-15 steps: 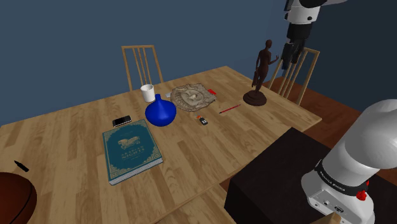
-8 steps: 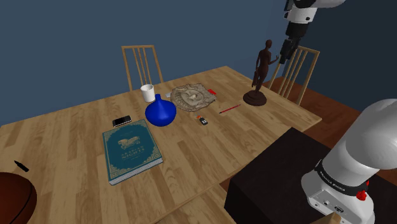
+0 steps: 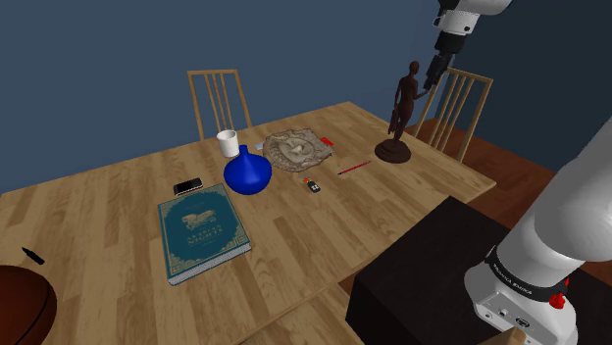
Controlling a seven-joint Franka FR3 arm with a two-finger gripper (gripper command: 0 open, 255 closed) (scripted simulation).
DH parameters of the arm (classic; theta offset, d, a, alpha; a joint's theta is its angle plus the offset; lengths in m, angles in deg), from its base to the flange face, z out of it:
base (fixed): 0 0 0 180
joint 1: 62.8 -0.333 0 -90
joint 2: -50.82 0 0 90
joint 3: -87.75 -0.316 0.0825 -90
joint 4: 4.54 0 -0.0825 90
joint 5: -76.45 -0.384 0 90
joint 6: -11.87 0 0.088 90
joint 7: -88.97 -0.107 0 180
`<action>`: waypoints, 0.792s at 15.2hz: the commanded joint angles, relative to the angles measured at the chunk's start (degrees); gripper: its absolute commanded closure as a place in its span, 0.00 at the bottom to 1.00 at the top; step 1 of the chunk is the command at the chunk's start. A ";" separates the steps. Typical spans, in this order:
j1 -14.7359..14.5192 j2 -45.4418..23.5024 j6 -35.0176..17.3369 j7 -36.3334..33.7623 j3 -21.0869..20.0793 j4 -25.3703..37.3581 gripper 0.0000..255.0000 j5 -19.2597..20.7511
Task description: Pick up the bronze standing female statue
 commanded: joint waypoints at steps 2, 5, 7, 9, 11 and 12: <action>1.96 -9.02 1.29 8.24 1.96 7.65 0.00 -8.39; 6.25 -17.75 4.48 14.53 1.55 16.58 0.00 -16.04; 7.83 -20.23 4.86 16.12 0.91 18.70 0.00 -18.06; 7.81 -20.52 3.54 16.59 0.75 17.55 0.00 -18.38; 7.79 -20.87 2.26 17.08 0.60 16.46 0.00 -18.74; 7.79 -21.06 1.62 17.34 0.53 15.93 0.00 -18.94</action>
